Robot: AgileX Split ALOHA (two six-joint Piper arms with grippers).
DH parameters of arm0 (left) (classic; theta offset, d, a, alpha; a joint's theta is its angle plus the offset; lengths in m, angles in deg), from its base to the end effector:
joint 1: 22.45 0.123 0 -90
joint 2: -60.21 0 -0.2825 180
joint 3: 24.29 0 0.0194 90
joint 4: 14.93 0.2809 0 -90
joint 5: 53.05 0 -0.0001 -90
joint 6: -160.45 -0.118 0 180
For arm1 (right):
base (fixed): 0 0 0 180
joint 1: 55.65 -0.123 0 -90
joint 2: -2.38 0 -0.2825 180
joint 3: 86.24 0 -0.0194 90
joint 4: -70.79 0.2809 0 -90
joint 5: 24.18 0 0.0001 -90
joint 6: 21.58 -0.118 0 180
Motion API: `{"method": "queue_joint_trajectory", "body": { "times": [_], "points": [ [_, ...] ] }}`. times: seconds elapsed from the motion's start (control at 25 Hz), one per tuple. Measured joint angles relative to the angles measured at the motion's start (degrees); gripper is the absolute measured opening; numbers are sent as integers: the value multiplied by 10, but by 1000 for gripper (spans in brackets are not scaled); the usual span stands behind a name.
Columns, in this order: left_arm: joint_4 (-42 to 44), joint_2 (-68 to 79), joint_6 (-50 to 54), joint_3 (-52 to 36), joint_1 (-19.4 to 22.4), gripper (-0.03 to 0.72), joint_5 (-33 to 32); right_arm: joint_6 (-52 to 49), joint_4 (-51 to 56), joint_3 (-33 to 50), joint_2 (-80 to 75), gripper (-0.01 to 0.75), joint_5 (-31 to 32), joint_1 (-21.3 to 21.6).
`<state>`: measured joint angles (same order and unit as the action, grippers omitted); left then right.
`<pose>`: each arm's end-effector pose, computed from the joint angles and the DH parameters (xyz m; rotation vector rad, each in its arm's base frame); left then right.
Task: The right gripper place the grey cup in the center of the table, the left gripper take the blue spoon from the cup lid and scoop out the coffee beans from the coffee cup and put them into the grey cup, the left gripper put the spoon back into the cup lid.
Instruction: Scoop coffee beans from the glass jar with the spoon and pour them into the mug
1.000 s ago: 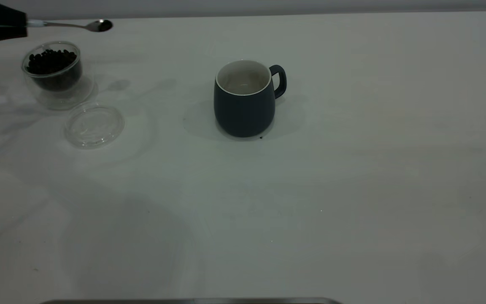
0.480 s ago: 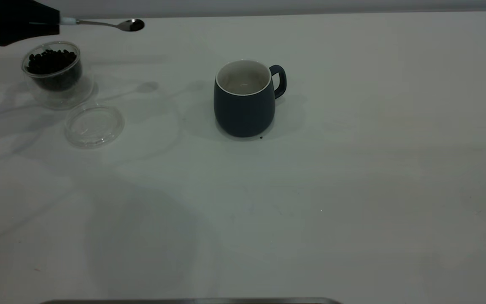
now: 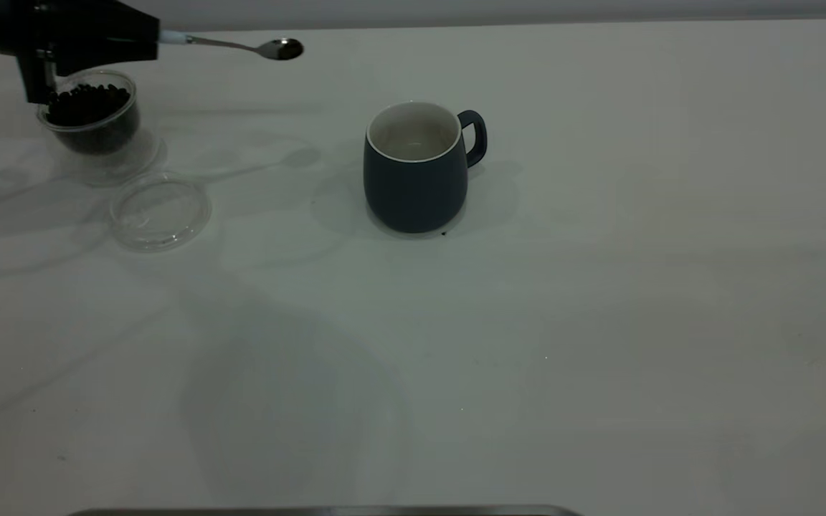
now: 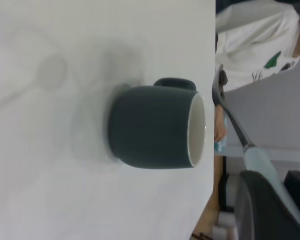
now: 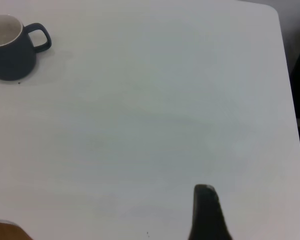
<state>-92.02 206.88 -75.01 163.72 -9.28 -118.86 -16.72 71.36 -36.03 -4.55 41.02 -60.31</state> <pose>0.4620 0.0003 0.0280 -0.1997 2.4373 -1.4617 0.0444 0.0047 0.2626 -0.1780 2.1278 0.0100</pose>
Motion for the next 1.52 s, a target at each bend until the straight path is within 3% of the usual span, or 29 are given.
{"method": "queue_joint_trajectory", "body": {
  "times": [0.4,1.52],
  "points": [
    [-2,0,-1,0,-51,128,0,0,0,0,0,462,0,0],
    [24,1,-80,0,-114,128,3,0,0,0,0,462,0,0]
  ]
}}
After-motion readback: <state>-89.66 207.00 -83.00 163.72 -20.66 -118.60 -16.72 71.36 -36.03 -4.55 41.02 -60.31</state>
